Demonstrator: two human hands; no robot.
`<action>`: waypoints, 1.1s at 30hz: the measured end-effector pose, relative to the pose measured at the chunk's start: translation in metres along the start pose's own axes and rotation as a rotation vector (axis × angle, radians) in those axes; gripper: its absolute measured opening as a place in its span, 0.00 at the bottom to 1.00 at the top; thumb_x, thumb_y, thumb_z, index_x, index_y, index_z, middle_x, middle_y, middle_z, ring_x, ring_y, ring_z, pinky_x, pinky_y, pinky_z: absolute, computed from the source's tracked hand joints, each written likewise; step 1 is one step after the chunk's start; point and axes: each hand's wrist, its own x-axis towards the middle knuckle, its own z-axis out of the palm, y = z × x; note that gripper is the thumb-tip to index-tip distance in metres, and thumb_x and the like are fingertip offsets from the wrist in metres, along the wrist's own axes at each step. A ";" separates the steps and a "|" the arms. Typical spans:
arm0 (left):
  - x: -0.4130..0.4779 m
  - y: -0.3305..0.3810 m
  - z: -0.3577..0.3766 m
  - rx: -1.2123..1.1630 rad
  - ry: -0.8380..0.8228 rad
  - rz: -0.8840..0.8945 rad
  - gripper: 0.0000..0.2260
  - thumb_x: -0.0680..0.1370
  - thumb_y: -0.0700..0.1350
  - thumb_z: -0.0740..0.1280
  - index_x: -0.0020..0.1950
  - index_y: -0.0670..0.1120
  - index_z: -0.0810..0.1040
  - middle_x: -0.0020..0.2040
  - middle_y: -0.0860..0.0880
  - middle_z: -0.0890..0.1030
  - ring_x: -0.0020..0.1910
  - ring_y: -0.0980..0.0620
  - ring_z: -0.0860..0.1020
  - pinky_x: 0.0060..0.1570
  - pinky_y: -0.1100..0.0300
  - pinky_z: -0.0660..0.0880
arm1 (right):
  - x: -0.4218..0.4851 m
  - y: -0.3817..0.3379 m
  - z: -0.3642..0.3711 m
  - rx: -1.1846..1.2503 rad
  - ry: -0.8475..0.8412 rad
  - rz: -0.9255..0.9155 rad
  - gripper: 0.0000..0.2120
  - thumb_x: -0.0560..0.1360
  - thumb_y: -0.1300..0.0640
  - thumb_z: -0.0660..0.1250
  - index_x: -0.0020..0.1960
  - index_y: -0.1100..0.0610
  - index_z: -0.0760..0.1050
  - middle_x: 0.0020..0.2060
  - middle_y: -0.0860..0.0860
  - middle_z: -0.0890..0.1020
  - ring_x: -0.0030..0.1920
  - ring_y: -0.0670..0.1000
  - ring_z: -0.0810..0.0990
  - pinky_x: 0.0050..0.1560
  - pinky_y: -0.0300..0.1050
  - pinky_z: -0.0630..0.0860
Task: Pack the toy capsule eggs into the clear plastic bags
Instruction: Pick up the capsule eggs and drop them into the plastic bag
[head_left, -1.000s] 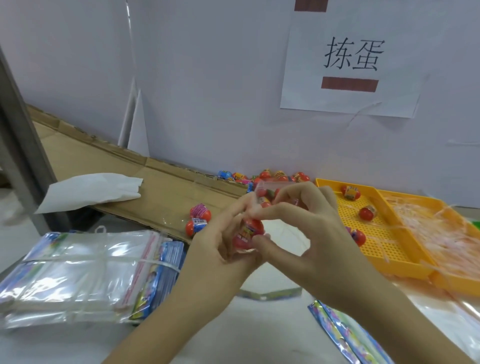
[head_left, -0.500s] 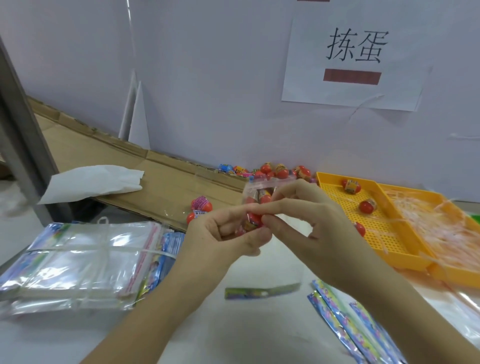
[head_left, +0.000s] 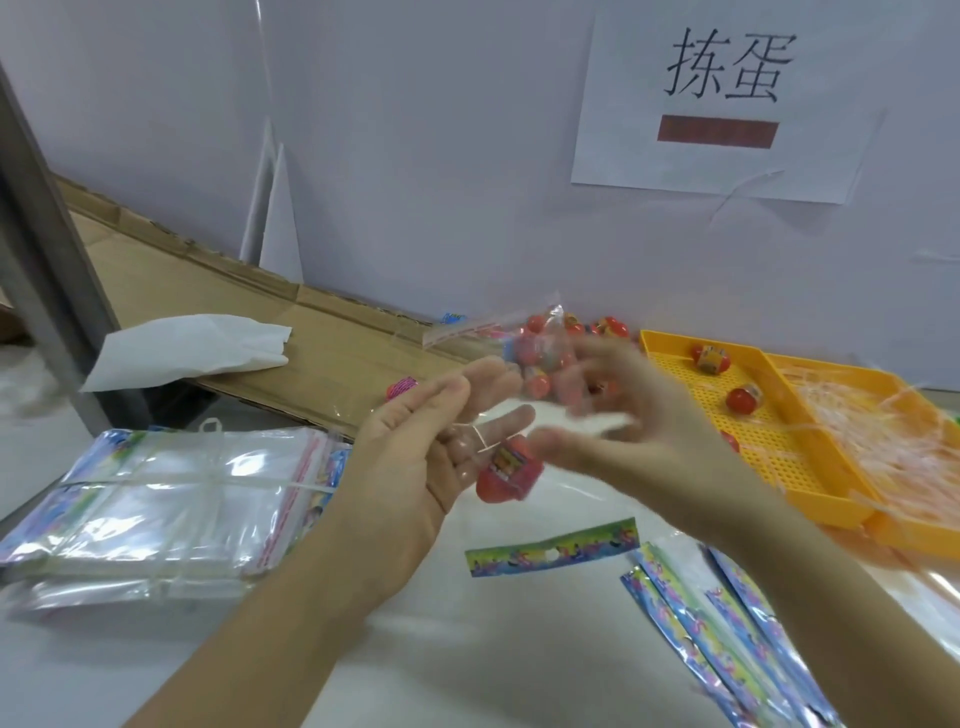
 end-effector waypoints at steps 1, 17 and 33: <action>0.000 0.001 0.000 -0.005 -0.007 0.003 0.12 0.68 0.46 0.70 0.47 0.45 0.87 0.51 0.42 0.86 0.49 0.44 0.85 0.46 0.56 0.81 | 0.001 0.002 0.001 0.042 -0.132 0.095 0.31 0.59 0.34 0.76 0.60 0.40 0.75 0.49 0.40 0.82 0.47 0.43 0.82 0.48 0.45 0.79; 0.010 0.005 -0.011 0.060 0.304 0.078 0.02 0.66 0.42 0.74 0.37 0.46 0.86 0.41 0.45 0.85 0.40 0.48 0.84 0.40 0.54 0.82 | 0.027 0.016 0.025 0.610 0.117 0.296 0.11 0.74 0.49 0.70 0.55 0.48 0.77 0.42 0.47 0.83 0.42 0.51 0.82 0.40 0.47 0.80; 0.014 0.020 -0.022 0.093 0.379 0.252 0.14 0.64 0.46 0.76 0.45 0.40 0.82 0.38 0.42 0.80 0.37 0.47 0.82 0.39 0.54 0.81 | 0.058 0.037 0.109 -0.080 0.001 -0.097 0.02 0.73 0.51 0.69 0.46 0.47 0.80 0.42 0.43 0.82 0.43 0.41 0.79 0.44 0.44 0.77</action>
